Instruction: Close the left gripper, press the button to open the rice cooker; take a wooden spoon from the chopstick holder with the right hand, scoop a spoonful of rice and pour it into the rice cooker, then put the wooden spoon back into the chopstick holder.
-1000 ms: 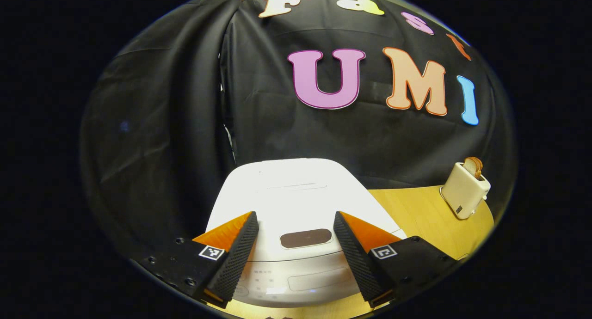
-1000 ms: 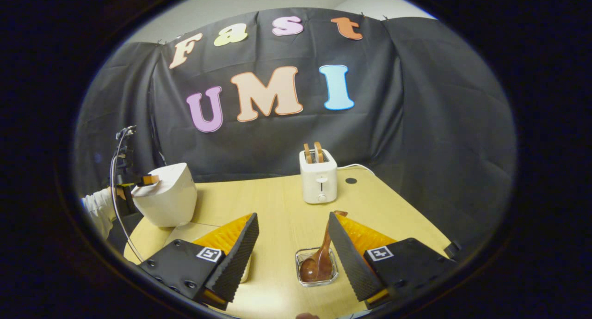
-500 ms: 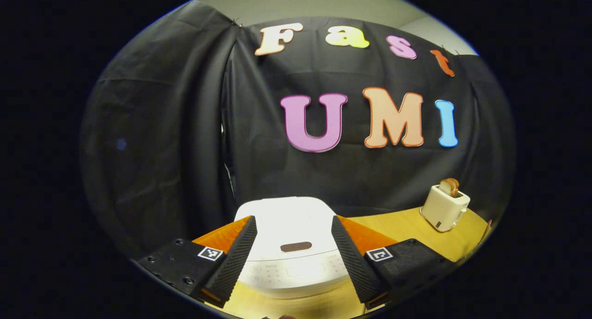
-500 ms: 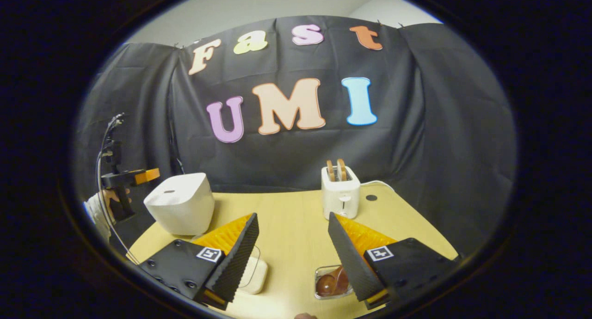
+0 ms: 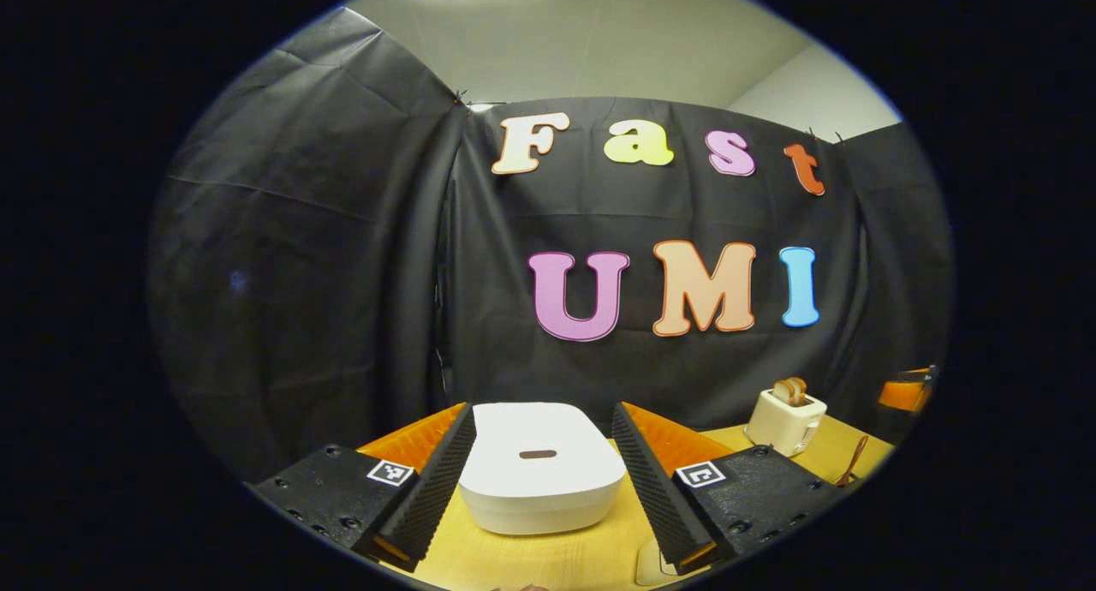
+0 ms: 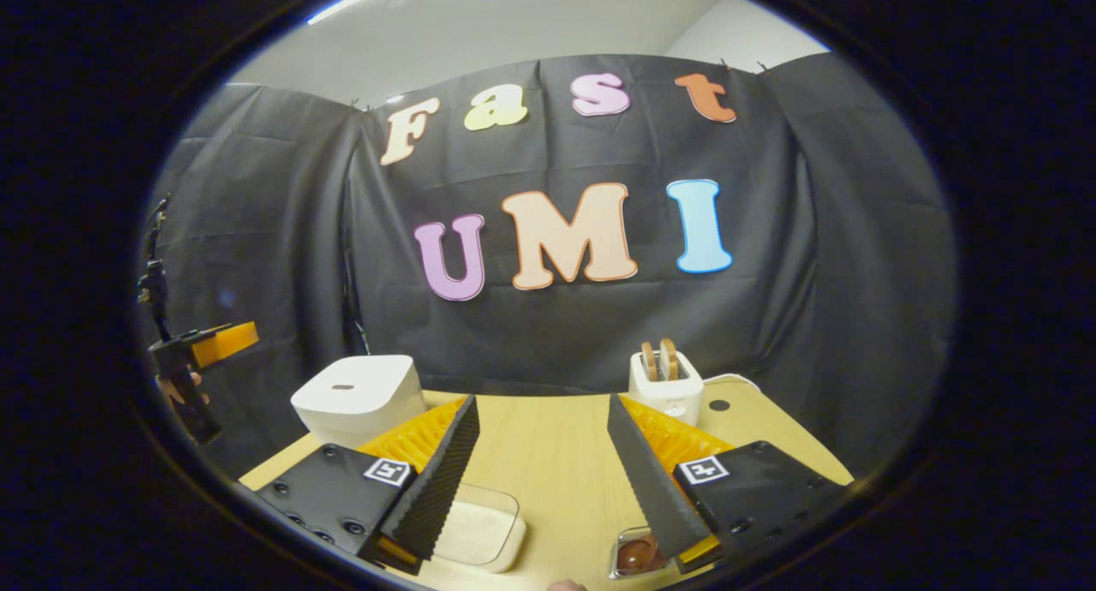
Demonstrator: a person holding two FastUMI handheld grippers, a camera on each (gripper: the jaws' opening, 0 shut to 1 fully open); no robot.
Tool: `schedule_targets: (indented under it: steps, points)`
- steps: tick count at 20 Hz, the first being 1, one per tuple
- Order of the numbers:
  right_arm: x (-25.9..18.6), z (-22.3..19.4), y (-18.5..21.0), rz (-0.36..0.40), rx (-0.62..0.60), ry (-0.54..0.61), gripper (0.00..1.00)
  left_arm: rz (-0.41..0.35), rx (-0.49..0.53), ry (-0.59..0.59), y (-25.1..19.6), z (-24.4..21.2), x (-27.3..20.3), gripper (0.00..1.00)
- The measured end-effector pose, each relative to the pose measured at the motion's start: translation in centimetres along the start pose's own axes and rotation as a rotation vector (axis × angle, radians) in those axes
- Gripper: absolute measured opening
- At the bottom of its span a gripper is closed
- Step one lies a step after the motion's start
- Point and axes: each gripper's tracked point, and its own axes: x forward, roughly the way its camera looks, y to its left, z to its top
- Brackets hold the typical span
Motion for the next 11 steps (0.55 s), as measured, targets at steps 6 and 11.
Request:
schedule_targets:
  steps: [6, 11]
  points:
    - [-1.2, 1.0, 0.8, -0.025, -0.03, -0.091, 0.95, -0.05, 0.048, -0.018, -2.9, 0.6, -3.5, 0.95]
    - [-1.7, 1.6, 0.6, -0.029, -0.016, -0.114, 0.95, -0.056, 0.036, -0.032, -3.6, 1.4, -4.3, 0.94]
